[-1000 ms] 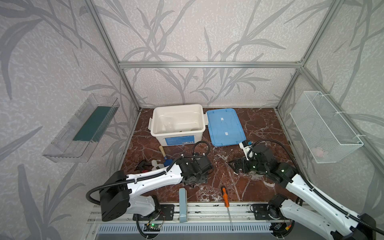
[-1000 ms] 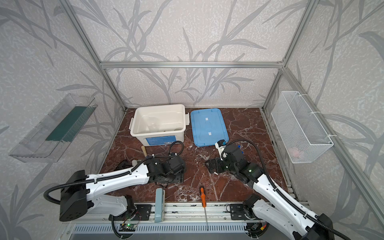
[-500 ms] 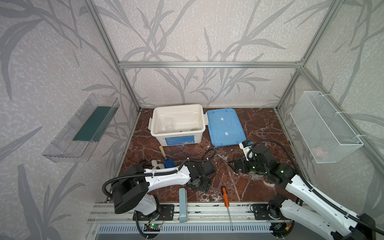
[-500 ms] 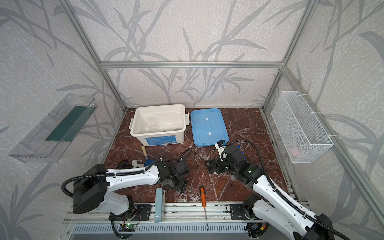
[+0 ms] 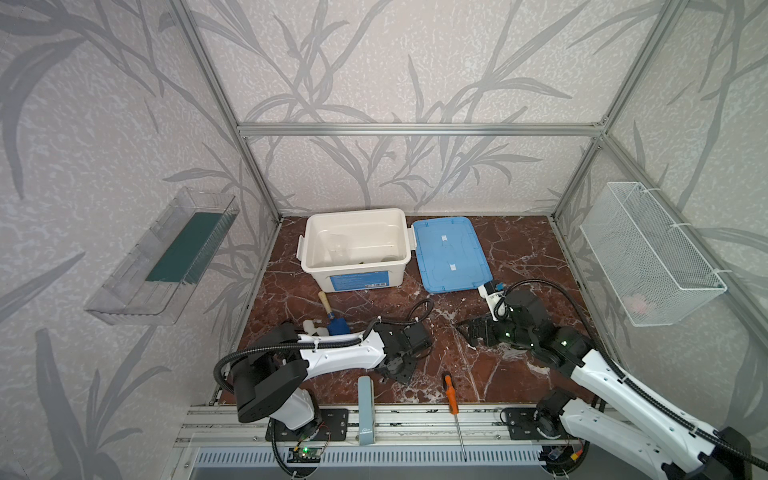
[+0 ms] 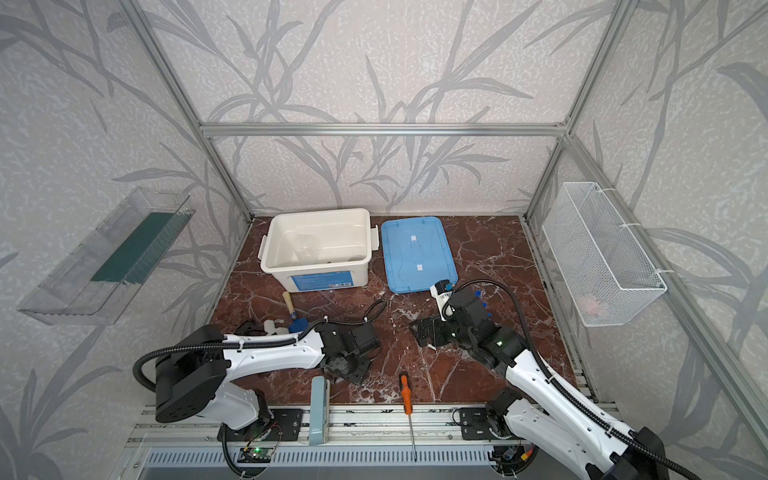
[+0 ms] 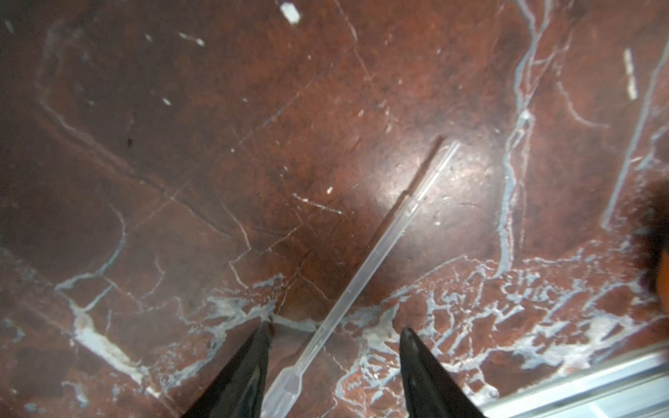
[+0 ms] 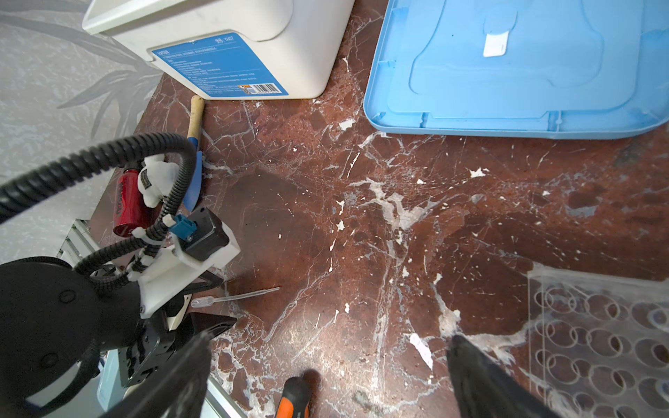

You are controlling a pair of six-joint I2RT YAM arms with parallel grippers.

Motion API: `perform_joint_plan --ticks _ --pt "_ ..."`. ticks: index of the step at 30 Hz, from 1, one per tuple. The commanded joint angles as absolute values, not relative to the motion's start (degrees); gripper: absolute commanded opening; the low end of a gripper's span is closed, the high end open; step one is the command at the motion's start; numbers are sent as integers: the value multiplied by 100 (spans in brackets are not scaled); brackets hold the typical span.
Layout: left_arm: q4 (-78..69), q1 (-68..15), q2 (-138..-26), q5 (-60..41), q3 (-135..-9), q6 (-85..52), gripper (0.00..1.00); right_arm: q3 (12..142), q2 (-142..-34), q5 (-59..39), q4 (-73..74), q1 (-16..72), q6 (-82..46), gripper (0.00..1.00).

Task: Organize the chemistry lab equipment
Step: 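Close the left gripper on the pipette and lift it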

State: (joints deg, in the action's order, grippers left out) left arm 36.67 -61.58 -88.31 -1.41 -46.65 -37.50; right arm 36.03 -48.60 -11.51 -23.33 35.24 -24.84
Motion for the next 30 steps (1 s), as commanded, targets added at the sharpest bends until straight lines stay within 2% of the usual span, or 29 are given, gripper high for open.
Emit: perform_joint_plan --ticks 1,6,8,13,18,26,28,30 --pt "3834 -6211 -8985 90 -4736 -3733 49 3499 -4860 -1143 -2180 3516 -2553 99" --pt "3785 -6248 -9196 196 -4867 -3844 30 3498 -4874 -1130 -2162 3516 -2564 99" --pt "3700 -6249 -9305 263 -4970 -3926 18 3507 -4878 -1127 -2145 3516 -2578 99" --pt "3620 -6249 -9712 491 -5381 -3986 2 3528 -4879 -1108 -2188 3516 -2560 99" --pt "4049 -6233 -10103 1064 -6090 -4041 2 3467 -4843 -1081 -2159 3521 -2592 99" --pt "4035 -6170 -10520 723 -6422 -3882 5 3476 -4810 -1049 -2223 3522 -2590 100" --pt "4072 -6167 -10445 736 -6353 -3967 9 3472 -4782 -1029 -2258 3518 -2576 99" --pt "4102 -6177 -10269 723 -6225 -4107 18 3466 -4743 -1020 -2273 3516 -2580 99"
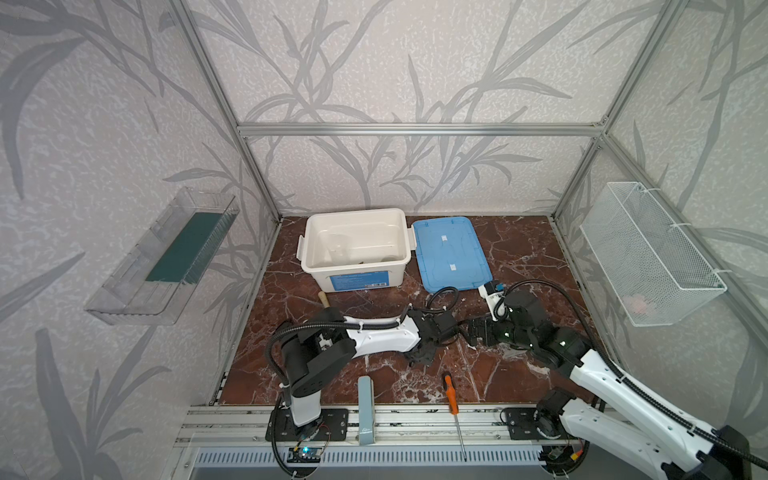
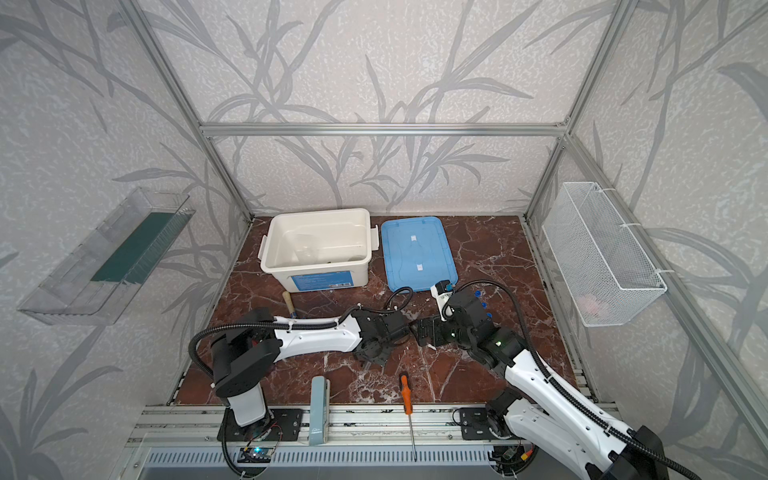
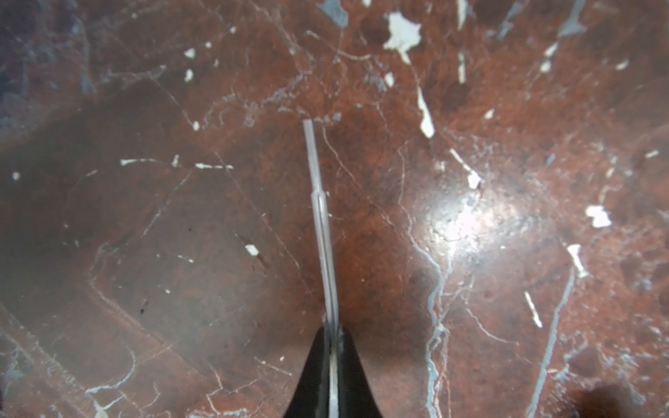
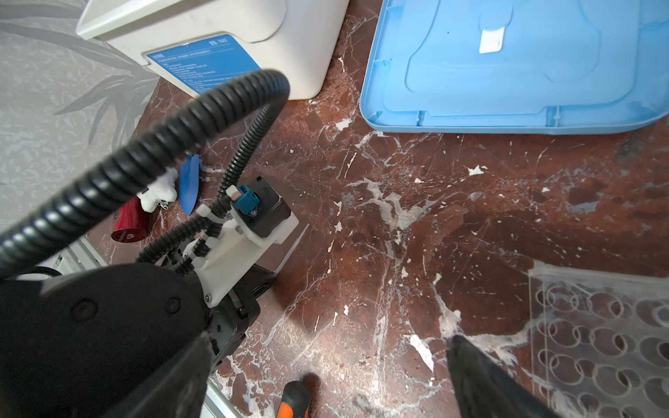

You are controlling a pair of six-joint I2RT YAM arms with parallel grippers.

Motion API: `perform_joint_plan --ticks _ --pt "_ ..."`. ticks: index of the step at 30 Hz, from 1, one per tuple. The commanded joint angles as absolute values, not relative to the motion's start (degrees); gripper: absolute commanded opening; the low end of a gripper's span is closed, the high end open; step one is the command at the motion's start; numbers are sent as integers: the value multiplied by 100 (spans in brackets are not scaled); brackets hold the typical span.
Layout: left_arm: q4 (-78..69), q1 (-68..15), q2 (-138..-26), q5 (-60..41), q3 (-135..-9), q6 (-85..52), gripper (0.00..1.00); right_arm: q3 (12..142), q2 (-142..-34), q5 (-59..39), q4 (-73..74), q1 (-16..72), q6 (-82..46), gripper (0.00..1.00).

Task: Organize the chemistry lab equipment
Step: 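Close the left gripper on the pipette and lift it, then carry the pipette into the white bin while the right gripper nears the lid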

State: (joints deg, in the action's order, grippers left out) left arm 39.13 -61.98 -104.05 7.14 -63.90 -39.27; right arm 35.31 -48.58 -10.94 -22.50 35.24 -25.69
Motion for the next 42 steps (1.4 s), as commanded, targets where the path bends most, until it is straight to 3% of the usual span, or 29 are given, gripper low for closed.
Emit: perform_joint_plan --ticks 1,13,19,28,35,42 --pt "4100 -6179 -10189 697 -6157 -4157 21 3461 -4731 -1015 -2262 3517 -2585 99" --pt "4277 -6316 -9836 359 -5678 -4512 24 3421 -4826 -1057 -2175 3518 -2602 99" --pt "4246 -6320 -9639 410 -5689 -4662 12 3405 -4807 -1038 -2113 3517 -2632 99" --pt "4692 -5994 -8322 818 -6546 -4432 8 3856 -4819 -975 -2308 3517 -2534 99" --pt "4709 -4396 -7649 233 -7687 -3619 8 4601 -5080 -781 -1850 3521 -2480 100" --pt "5157 -2903 -8922 -288 -9472 -2862 8 5899 -6421 -1228 -1334 3503 -2411 99"
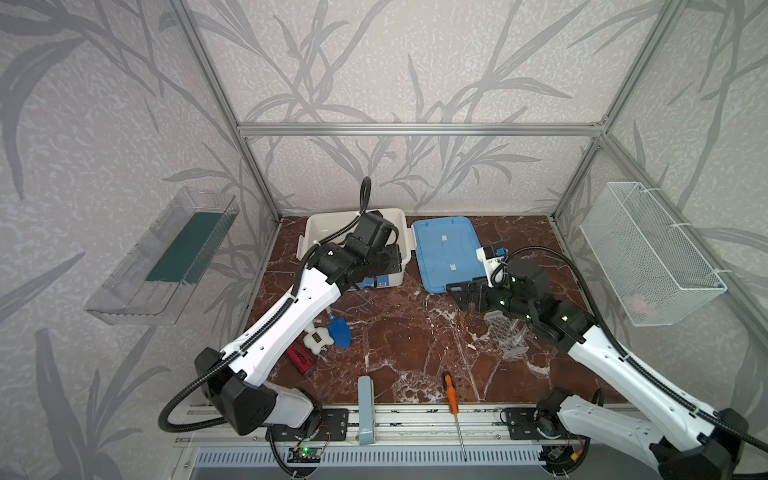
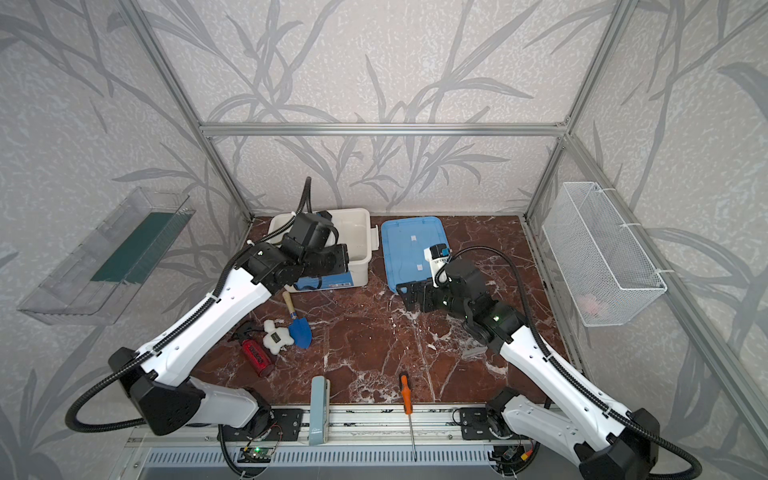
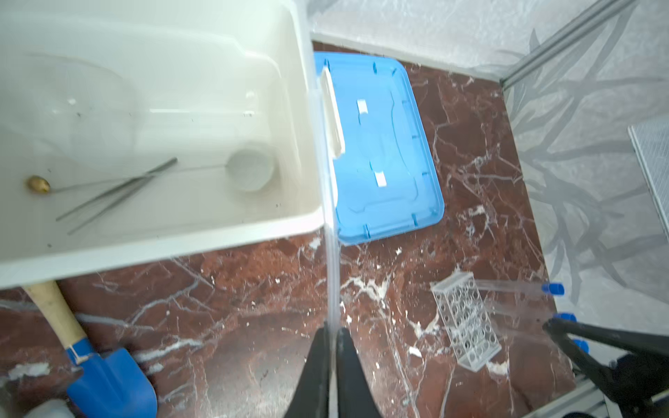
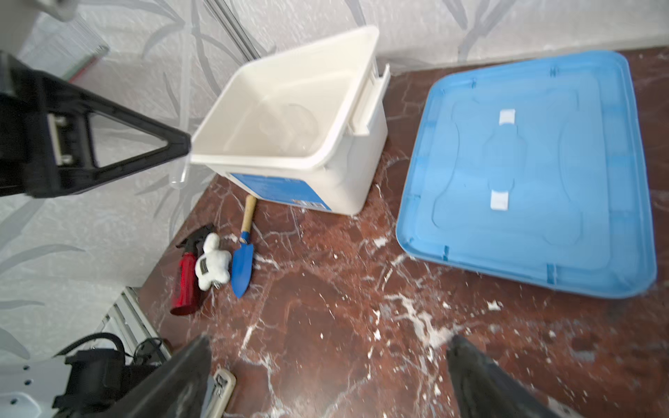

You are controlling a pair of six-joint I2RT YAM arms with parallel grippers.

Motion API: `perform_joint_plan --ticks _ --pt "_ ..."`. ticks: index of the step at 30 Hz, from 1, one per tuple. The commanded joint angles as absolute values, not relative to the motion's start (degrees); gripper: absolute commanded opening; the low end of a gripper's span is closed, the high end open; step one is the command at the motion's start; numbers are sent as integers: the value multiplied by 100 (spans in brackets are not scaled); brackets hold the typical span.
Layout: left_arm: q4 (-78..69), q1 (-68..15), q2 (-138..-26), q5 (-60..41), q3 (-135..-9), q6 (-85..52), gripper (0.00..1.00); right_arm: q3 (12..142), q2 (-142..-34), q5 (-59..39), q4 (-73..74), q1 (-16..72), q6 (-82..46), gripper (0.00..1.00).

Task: Organize the chemistry lab equipment
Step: 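Carry the pipette into the white bin while the right gripper nears the lid, then open the left gripper to release the pipette into the bin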

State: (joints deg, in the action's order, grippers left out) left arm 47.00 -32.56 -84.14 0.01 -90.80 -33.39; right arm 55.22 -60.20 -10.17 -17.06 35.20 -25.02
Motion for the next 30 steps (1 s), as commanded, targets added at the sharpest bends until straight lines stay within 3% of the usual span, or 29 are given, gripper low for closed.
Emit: perform_joint_plan --ticks 1,12,30 --pt "5197 -2739 -9142 -321 -9701 -2824 8 6042 -6577 -1255 -1320 3498 -2392 99" --pt "5758 -1860 -11931 -1276 -12171 -2435 8 7602 -8252 -1612 -1158 3246 -2459 99" --pt "4542 -1978 -12779 -2111 -11518 -2729 13 7551 -8675 -1756 -1011 2840 -2470 100"
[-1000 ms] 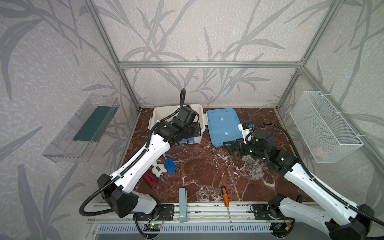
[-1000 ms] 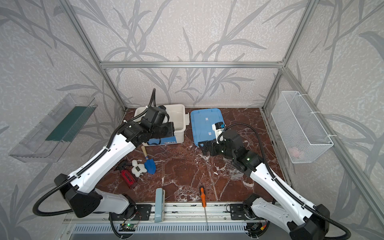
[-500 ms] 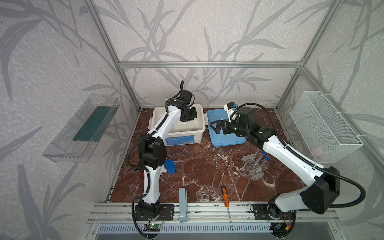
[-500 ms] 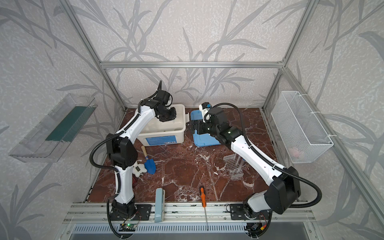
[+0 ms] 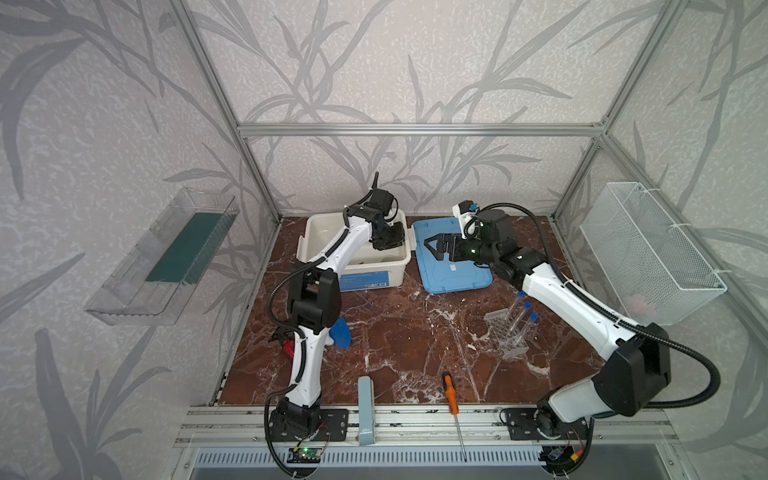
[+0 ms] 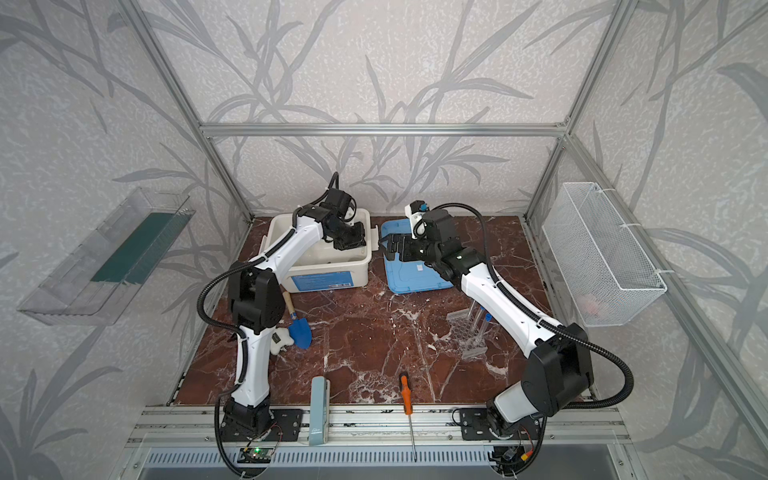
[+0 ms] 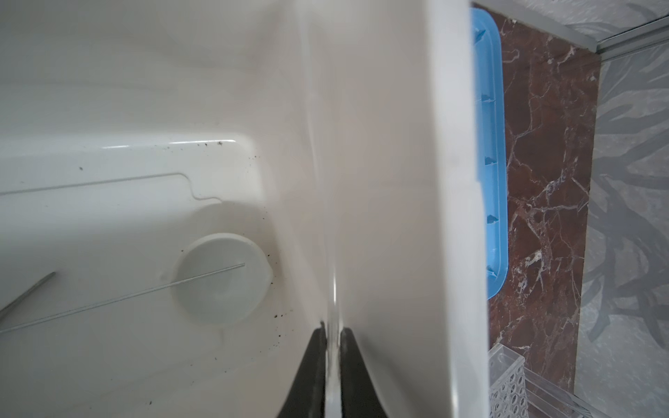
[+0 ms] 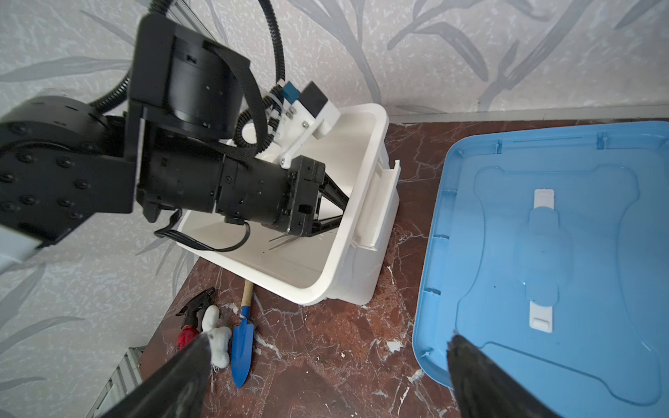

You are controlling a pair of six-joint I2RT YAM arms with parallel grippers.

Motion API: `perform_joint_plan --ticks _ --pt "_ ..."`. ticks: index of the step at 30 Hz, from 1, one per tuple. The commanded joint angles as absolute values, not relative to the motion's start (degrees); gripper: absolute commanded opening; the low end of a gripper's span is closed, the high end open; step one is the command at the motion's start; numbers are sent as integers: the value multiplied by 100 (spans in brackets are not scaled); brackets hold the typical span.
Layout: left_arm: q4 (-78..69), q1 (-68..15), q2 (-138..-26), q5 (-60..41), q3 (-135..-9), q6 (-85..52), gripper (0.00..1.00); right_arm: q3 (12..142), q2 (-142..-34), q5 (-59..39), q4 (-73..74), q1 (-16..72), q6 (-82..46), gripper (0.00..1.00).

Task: Organize the chemistry lab equipment
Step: 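Open the left gripper to release the pipette into the bin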

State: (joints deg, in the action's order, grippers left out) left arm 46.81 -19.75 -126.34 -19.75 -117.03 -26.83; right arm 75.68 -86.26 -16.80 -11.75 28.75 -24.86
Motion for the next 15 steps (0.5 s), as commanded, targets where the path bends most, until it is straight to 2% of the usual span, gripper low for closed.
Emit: perform_joint_plan --ticks 1,15 --pt "4521 -1977 -12802 -2118 -11499 -2733 14 7545 -8683 -1758 -1019 2832 -2470 100" --pt "4030 -1959 -12938 -2173 -10919 -2693 22 7387 -8650 -1745 -1026 2794 -2470 100"
